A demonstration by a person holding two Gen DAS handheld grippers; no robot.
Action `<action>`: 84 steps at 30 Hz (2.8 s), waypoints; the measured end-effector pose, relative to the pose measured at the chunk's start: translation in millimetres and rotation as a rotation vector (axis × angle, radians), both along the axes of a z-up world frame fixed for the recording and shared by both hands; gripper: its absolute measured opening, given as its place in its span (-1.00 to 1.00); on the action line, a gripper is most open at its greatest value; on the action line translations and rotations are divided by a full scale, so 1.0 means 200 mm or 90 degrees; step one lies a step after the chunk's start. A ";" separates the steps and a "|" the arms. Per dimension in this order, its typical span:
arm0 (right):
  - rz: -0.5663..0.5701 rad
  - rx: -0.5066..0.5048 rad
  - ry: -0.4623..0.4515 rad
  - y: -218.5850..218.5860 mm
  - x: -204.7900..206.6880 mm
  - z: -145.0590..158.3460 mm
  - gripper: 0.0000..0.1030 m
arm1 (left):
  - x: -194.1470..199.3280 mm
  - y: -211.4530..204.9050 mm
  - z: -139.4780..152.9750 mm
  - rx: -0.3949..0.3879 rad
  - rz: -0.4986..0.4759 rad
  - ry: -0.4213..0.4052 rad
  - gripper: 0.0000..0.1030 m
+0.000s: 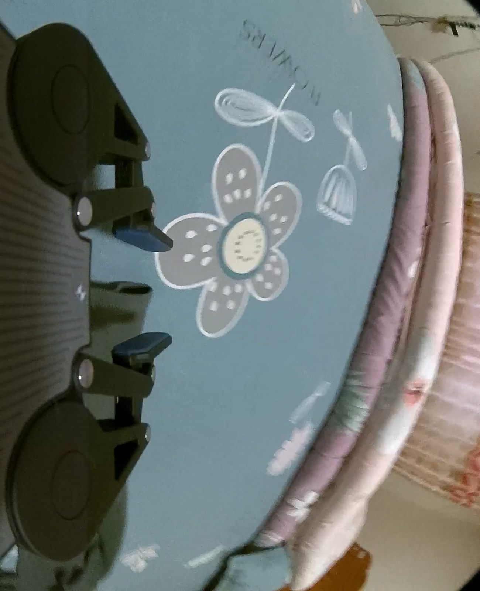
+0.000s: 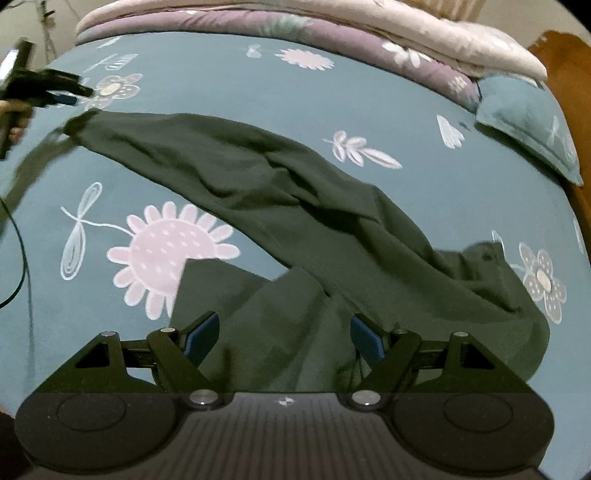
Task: Fold clothes
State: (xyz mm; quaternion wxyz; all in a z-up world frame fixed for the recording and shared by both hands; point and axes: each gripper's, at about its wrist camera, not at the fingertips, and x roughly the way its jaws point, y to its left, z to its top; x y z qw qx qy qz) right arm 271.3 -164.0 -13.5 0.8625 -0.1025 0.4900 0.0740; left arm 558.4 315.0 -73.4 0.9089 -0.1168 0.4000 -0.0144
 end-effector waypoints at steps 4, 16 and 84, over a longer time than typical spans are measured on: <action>-0.005 0.001 -0.001 -0.02 -0.01 0.00 0.59 | -0.02 -0.11 -0.09 0.058 -0.030 0.010 -0.12; -0.050 -0.004 0.007 -0.11 -0.03 -0.03 0.59 | 0.10 -0.25 0.14 0.112 -0.052 -0.064 -0.83; -0.125 0.139 0.053 -0.60 -0.07 -0.48 1.00 | -0.72 -1.25 0.22 0.012 -0.325 0.002 0.08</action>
